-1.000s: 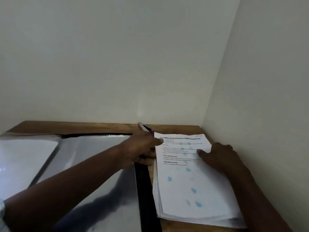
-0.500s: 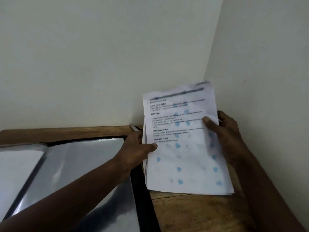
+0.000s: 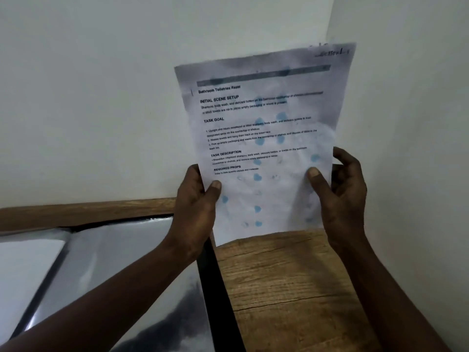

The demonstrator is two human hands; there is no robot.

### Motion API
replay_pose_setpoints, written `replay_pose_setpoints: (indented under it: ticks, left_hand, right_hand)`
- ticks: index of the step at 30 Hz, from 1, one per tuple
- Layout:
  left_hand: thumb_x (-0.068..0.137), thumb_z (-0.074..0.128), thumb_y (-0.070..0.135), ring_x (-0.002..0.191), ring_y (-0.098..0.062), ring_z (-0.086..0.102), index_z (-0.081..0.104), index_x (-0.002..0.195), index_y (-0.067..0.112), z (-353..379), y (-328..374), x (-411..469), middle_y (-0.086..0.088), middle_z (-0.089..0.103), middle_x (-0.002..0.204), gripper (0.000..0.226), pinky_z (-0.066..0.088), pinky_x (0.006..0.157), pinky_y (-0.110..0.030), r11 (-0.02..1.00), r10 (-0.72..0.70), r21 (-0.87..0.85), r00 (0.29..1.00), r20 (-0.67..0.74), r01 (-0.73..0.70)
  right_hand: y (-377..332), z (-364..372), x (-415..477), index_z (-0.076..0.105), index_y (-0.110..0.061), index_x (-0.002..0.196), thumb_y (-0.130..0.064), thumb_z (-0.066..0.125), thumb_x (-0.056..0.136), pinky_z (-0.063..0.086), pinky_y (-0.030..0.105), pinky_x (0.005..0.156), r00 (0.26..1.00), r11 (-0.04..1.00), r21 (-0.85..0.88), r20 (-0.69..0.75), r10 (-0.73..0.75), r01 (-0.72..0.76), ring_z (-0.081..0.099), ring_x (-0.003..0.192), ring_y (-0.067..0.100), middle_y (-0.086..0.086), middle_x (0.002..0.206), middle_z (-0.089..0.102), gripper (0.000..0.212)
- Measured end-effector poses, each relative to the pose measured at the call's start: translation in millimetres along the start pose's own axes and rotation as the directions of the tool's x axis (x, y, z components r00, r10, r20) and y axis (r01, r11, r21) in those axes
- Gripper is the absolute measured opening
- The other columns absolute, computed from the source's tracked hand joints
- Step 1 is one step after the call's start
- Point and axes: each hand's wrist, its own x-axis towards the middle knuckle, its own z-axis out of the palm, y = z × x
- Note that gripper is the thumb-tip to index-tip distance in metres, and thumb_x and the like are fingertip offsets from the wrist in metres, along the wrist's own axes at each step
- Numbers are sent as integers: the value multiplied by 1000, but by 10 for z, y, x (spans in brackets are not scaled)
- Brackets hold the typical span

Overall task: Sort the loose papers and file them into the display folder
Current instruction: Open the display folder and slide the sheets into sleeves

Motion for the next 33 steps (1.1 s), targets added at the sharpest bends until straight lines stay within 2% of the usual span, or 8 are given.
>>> replay_pose_setpoints:
  ticks: [6, 10, 15, 18, 22, 26, 29, 33]
  left_hand:
    - [107, 50, 6, 109, -13, 71, 58, 125, 21, 3, -210, -71, 8, 74, 118, 25, 58, 98, -49, 984, -101, 151, 993, 57, 91]
    - [109, 45, 10, 118, -10, 65, 57, 133, 25, 52, -226, -59, 11, 68, 126, 30, 56, 102, -41, 978, -5, 208, 1000, 25, -1]
    - [109, 44, 9, 117, -11, 63, 57, 131, 30, -19, -304, -20, 11, 67, 125, 33, 56, 102, -41, 959, -46, 283, 994, 99, 16]
    - [107, 44, 4, 106, -8, 67, 60, 118, 28, -56, -109, 28, 11, 70, 115, 31, 57, 89, -27, 961, 17, 272, 995, 94, -42]
    - [100, 52, 13, 108, -8, 68, 61, 118, 41, -328, 271, 229, 14, 71, 119, 34, 56, 87, -30, 927, 25, 364, 983, 180, -90]
    - [104, 54, 3, 89, -10, 74, 67, 120, 21, -971, 668, 411, 6, 78, 106, 27, 57, 68, -23, 901, -98, 434, 961, 260, -26]
    - [102, 55, 3, 105, -27, 74, 67, 128, 10, -1526, 779, 434, -10, 75, 122, 30, 61, 88, -39, 943, -156, 322, 966, 206, 84]
    - [102, 52, -2, 92, -23, 77, 74, 114, 8, -2127, 704, 373, -23, 74, 114, 27, 64, 76, -38, 981, -156, 110, 986, -55, 161]
  right_hand:
    - [263, 165, -216, 56, -14, 125, -22, 67, 99, 56, 42, 94, 989, 985, -112, -76, 125, -133, 65, 104, 14, -1, 116, 67, 29]
    - [252, 256, -330, 50, -12, 127, -25, 60, 103, 52, 16, 87, 984, 982, -166, -170, 58, -86, 60, 97, 2, -6, 117, 63, 29]
    - [261, 302, -408, 48, -12, 130, -26, 57, 104, 43, 7, 83, 976, 976, -177, -200, 92, -128, 57, 89, -11, -9, 113, 62, 31]
    - [119, 339, -362, 49, -4, 127, -19, 58, 104, 39, 0, 81, 970, 984, -172, -241, 0, -42, 54, 93, -21, -15, 107, 59, 28]
    - [-156, 578, -277, 47, 3, 126, -15, 58, 104, 40, 0, 79, 967, 990, -125, -237, -89, 60, 55, 91, -21, -18, 103, 56, 30]
    - [-303, 998, -252, 50, -8, 126, -21, 59, 104, 42, 2, 76, 995, 1000, -19, -98, 5, -7, 56, 88, -19, -19, 103, 58, 27]
    - [-353, 1433, -260, 59, -14, 107, -24, 61, 103, 48, 20, 75, 987, 982, 107, 65, 147, -153, 61, 78, -4, -11, 91, 65, 10]
    - [-336, 2075, -486, 72, -13, 105, -62, 43, 102, 55, 49, 93, 745, 635, 401, 453, 489, -660, 73, 96, 31, 12, 103, 77, 58]
